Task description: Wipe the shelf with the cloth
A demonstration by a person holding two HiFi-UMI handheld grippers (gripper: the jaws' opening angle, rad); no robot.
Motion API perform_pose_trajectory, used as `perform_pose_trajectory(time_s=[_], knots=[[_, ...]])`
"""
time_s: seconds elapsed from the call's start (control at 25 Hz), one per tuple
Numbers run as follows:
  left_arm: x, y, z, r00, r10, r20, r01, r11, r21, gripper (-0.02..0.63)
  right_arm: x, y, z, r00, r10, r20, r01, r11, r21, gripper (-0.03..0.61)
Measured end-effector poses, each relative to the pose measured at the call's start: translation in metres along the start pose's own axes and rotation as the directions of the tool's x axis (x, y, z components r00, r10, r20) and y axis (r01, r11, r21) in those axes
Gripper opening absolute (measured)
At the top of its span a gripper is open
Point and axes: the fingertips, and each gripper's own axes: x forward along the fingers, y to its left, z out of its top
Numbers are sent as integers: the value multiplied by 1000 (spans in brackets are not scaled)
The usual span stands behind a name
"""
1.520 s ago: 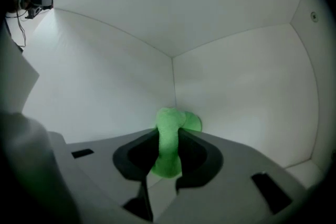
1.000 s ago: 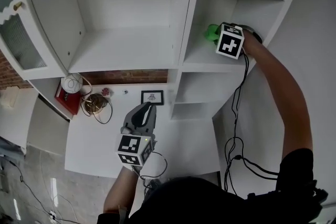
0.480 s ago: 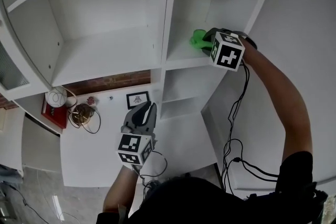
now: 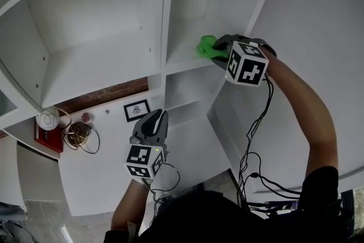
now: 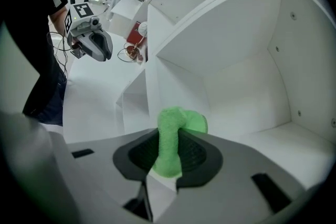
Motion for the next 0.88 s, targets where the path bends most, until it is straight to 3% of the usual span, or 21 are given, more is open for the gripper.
perform_pose_trajectory(time_s=[0.28, 0.56, 0.88], knots=[[1, 1, -5, 999, -43, -6, 43, 999, -11, 46, -18, 13, -8, 999, 35, -35, -36, 999, -30, 89], [-17, 30, -4, 1000, 17, 11, -17, 999, -38, 46, -17, -60, -4, 979, -159, -125, 154, 987, -46, 89], [-61, 73, -8, 986, 164, 19, -163, 984, -72, 46, 51, -121, -17, 919, -248, -305, 204, 964, -169, 89]])
